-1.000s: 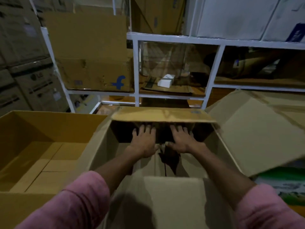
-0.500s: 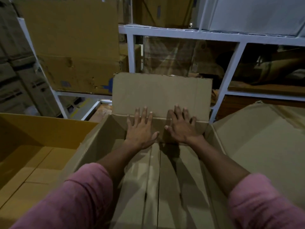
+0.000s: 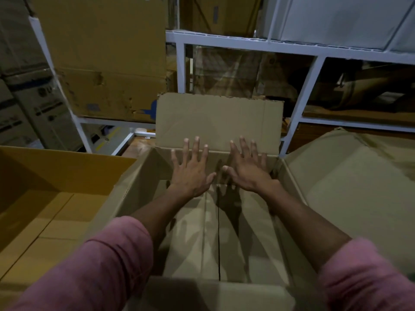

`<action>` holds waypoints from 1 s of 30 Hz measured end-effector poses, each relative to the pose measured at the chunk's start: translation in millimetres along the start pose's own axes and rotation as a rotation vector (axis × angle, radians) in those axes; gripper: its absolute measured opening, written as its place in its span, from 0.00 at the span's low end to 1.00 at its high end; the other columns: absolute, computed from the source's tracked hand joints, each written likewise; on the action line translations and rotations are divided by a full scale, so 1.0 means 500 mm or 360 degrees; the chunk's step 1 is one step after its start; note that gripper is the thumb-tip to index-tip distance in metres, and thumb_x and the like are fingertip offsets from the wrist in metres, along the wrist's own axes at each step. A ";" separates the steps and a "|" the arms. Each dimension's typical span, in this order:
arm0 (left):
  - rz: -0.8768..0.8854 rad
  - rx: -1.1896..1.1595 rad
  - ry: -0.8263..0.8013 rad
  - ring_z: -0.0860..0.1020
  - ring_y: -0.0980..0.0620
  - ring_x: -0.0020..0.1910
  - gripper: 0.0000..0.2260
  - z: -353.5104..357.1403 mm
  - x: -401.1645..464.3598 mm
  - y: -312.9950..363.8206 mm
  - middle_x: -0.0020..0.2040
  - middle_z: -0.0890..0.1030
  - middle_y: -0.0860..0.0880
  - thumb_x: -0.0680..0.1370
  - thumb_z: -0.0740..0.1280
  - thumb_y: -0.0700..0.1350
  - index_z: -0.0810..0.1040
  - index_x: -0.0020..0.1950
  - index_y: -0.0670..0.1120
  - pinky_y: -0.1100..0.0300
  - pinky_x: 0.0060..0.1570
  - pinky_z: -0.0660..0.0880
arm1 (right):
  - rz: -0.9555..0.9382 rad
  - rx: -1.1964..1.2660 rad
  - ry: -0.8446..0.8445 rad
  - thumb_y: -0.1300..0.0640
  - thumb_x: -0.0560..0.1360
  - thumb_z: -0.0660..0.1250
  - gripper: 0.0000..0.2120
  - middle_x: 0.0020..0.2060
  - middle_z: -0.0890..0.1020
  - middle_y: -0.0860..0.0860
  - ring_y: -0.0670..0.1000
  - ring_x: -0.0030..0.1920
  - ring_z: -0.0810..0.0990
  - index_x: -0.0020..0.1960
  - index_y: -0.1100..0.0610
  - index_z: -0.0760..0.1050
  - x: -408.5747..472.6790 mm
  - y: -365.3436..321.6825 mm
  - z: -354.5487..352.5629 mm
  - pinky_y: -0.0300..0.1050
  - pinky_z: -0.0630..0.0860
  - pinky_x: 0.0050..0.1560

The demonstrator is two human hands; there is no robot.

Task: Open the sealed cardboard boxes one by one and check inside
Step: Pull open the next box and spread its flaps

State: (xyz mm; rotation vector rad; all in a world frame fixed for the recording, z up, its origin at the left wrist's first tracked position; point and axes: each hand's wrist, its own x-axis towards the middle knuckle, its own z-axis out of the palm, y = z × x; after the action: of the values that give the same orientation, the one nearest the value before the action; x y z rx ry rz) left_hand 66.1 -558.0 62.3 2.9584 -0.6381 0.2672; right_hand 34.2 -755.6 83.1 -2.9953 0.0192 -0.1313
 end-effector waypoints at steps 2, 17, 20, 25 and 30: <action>0.0005 -0.0028 0.0005 0.27 0.39 0.77 0.40 -0.025 -0.038 0.002 0.79 0.26 0.45 0.81 0.54 0.68 0.35 0.82 0.52 0.31 0.74 0.35 | 0.0013 0.0011 0.0029 0.35 0.82 0.54 0.37 0.82 0.35 0.50 0.60 0.80 0.33 0.83 0.45 0.39 -0.045 -0.019 -0.024 0.72 0.42 0.77; 0.0192 -0.0053 0.0159 0.53 0.43 0.81 0.29 -0.074 -0.450 0.013 0.80 0.63 0.47 0.82 0.46 0.65 0.68 0.76 0.50 0.31 0.75 0.49 | 0.0113 0.0156 0.0286 0.33 0.82 0.46 0.30 0.78 0.64 0.51 0.53 0.78 0.59 0.78 0.47 0.63 -0.507 -0.100 0.002 0.62 0.54 0.76; 0.0308 0.0071 0.0062 0.61 0.46 0.78 0.30 -0.057 -0.502 0.003 0.76 0.71 0.49 0.83 0.44 0.65 0.74 0.71 0.51 0.34 0.74 0.53 | 0.0018 0.0127 0.0114 0.30 0.79 0.43 0.34 0.73 0.72 0.50 0.53 0.74 0.67 0.76 0.47 0.66 -0.558 -0.094 0.020 0.59 0.60 0.73; 0.0396 0.0053 -0.0003 0.76 0.49 0.61 0.23 -0.047 -0.538 0.006 0.59 0.82 0.50 0.85 0.47 0.62 0.77 0.60 0.51 0.45 0.67 0.64 | -0.0140 -0.0079 0.0050 0.36 0.81 0.57 0.22 0.65 0.79 0.46 0.51 0.66 0.74 0.70 0.44 0.71 -0.588 -0.084 0.048 0.50 0.61 0.56; 0.0236 -0.0053 0.0068 0.76 0.50 0.61 0.18 -0.033 -0.536 0.029 0.58 0.82 0.51 0.84 0.53 0.62 0.76 0.59 0.53 0.48 0.67 0.64 | -0.0094 -0.0002 0.0230 0.42 0.82 0.61 0.11 0.55 0.80 0.46 0.51 0.58 0.76 0.60 0.45 0.74 -0.590 -0.105 0.056 0.52 0.64 0.57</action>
State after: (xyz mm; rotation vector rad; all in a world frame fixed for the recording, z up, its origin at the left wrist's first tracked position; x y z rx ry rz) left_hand -182.8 -461.9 28.0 2.8693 -0.8488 0.3281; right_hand -257.1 -693.8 37.6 -2.9823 -0.0539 -0.3536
